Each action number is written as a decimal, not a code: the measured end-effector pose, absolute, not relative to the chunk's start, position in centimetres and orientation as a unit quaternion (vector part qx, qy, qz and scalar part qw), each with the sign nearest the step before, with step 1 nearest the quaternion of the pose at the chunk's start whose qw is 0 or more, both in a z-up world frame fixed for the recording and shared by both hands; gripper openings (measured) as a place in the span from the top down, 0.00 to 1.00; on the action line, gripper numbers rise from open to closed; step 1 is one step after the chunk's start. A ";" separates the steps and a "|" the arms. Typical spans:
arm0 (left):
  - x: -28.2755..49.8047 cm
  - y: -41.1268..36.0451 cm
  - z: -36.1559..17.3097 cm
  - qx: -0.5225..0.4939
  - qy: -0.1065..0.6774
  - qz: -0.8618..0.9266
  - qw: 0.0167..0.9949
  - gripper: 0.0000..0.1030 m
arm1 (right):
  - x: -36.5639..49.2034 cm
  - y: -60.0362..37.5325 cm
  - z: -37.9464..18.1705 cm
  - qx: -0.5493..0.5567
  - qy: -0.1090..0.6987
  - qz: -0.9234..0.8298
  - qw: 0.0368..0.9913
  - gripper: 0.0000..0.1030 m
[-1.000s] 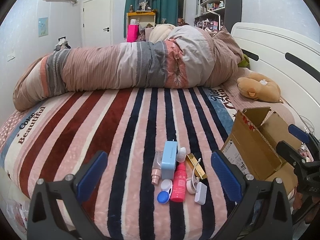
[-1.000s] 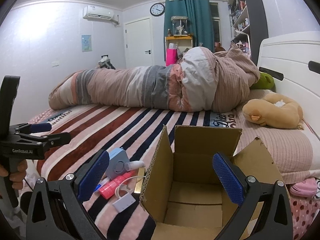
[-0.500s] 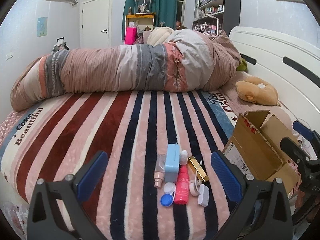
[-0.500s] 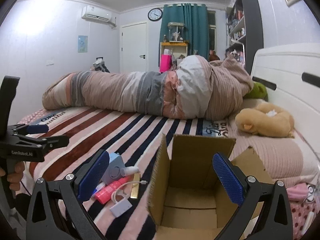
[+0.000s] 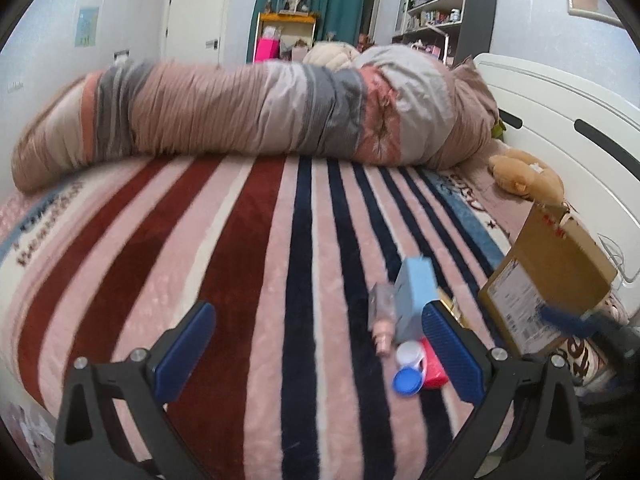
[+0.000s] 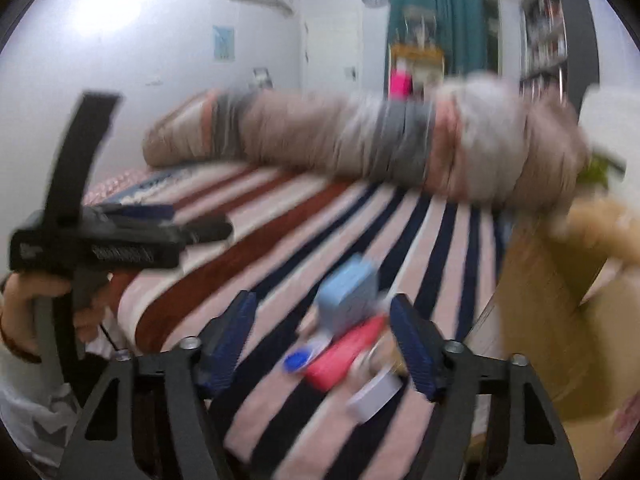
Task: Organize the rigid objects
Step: 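Grasp the white USB hub with the right tool while the left tool grasps the blue-white lens case, then carry the hub and lens case into the cardboard box and open both tools, then grasp the light blue square device with the right tool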
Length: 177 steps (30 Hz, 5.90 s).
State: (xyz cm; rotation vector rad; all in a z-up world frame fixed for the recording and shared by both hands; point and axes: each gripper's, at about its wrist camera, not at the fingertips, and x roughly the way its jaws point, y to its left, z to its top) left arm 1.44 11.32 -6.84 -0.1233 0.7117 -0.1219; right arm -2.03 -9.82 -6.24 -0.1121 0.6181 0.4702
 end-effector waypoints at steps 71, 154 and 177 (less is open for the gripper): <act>1.2 6.3 -18.6 -0.051 0.433 -0.112 0.893 0.72 | -1.3 -15.1 -17.9 0.012 0.378 0.085 0.922 0.70; 3.1 2.2 0.6 0.021 0.324 -0.152 0.933 0.39 | -2.0 -19.0 0.0 -0.001 0.263 0.265 0.928 0.58; -1.0 16.4 -6.1 -0.065 0.338 -0.074 0.936 0.38 | 8.9 -7.3 -12.3 0.068 0.407 0.168 0.895 0.67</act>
